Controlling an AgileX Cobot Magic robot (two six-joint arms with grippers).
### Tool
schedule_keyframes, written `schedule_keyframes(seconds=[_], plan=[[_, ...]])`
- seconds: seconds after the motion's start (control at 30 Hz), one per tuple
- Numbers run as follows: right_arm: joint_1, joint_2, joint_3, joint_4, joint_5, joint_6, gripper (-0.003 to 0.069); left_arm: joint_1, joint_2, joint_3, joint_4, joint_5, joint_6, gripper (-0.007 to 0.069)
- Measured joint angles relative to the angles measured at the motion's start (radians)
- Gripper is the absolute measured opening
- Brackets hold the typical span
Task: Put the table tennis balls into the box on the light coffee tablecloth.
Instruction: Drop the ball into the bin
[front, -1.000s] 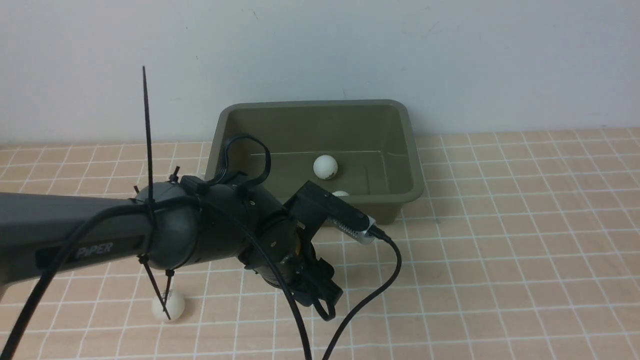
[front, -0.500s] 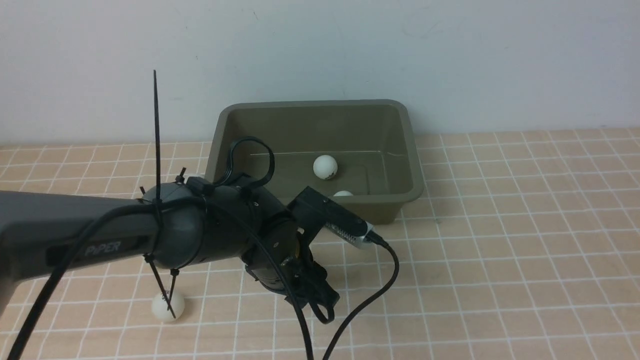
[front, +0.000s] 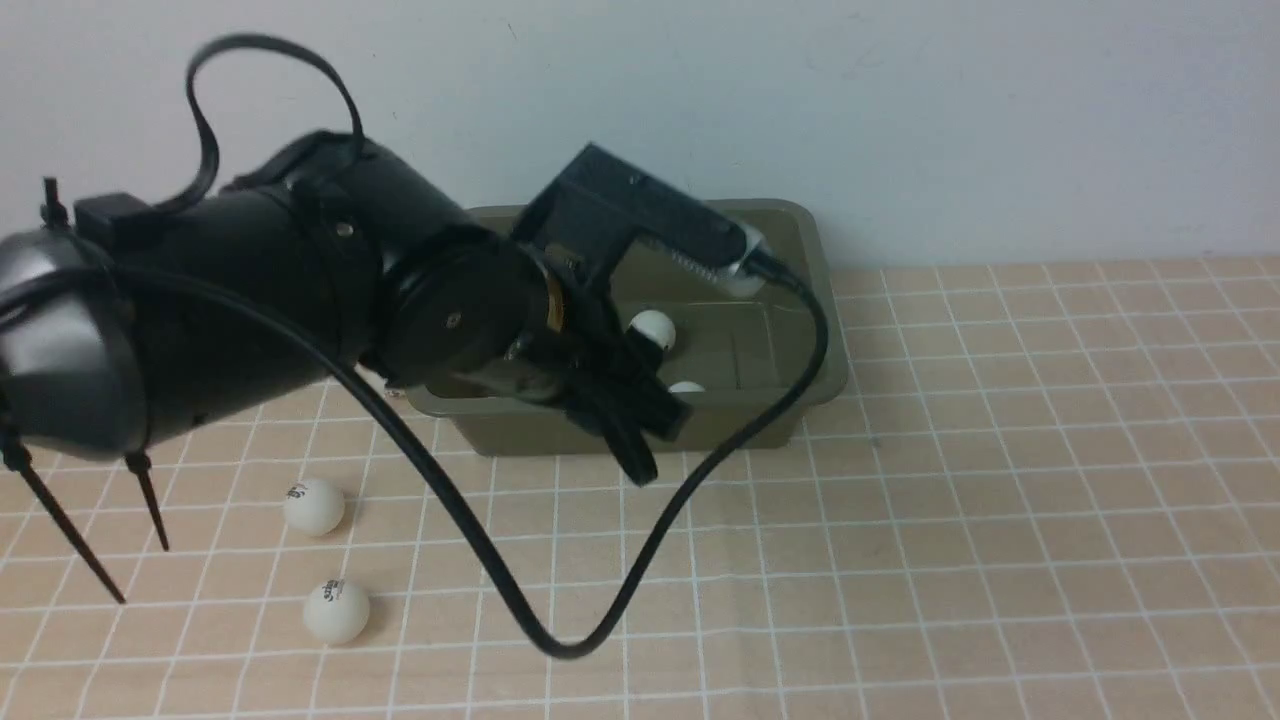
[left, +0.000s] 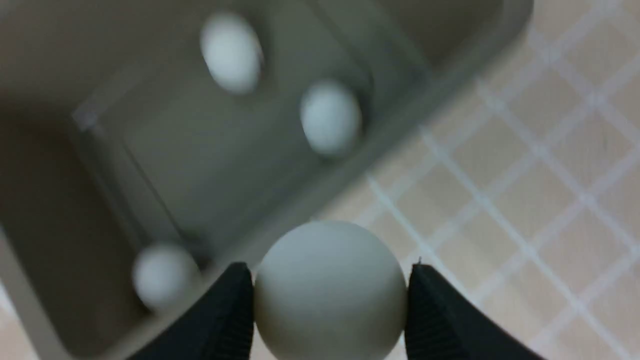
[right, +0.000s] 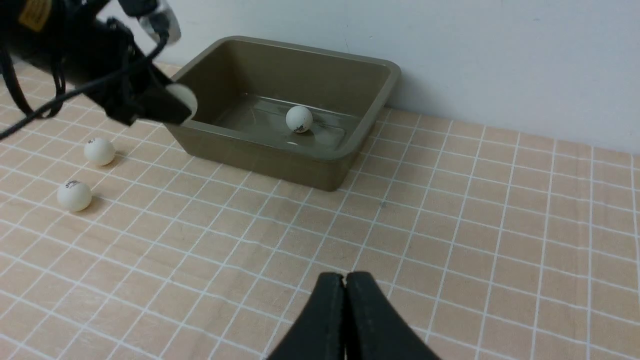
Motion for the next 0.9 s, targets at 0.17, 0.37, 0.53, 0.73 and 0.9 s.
schedule_keyframes(seconds=[0.17, 0.37, 0.53, 0.73, 0.9], plan=[[0.000, 0.000, 0.000, 0.000, 0.023, 0.000, -0.0016, 0.010, 0.076, -0.117, 0.039, 0.002, -0.010, 0.0311], [0.000, 0.000, 0.000, 0.001, 0.042, 0.000, -0.0016, 0.077, 0.219, -0.205, 0.071, -0.008, -0.071, 0.0311], [0.000, 0.000, 0.000, 0.001, 0.049, -0.001, -0.0016, 0.135, 0.322, -0.262, 0.074, -0.026, -0.104, 0.0311], [0.000, 0.000, 0.000, 0.003, 0.056, -0.001, -0.0016, 0.151, 0.386, -0.301, 0.072, -0.036, -0.109, 0.0324], [0.000, 0.000, 0.000, 0.012, 0.057, -0.001, -0.0016, 0.151, 0.404, -0.305, 0.070, -0.069, -0.134, 0.0376]])
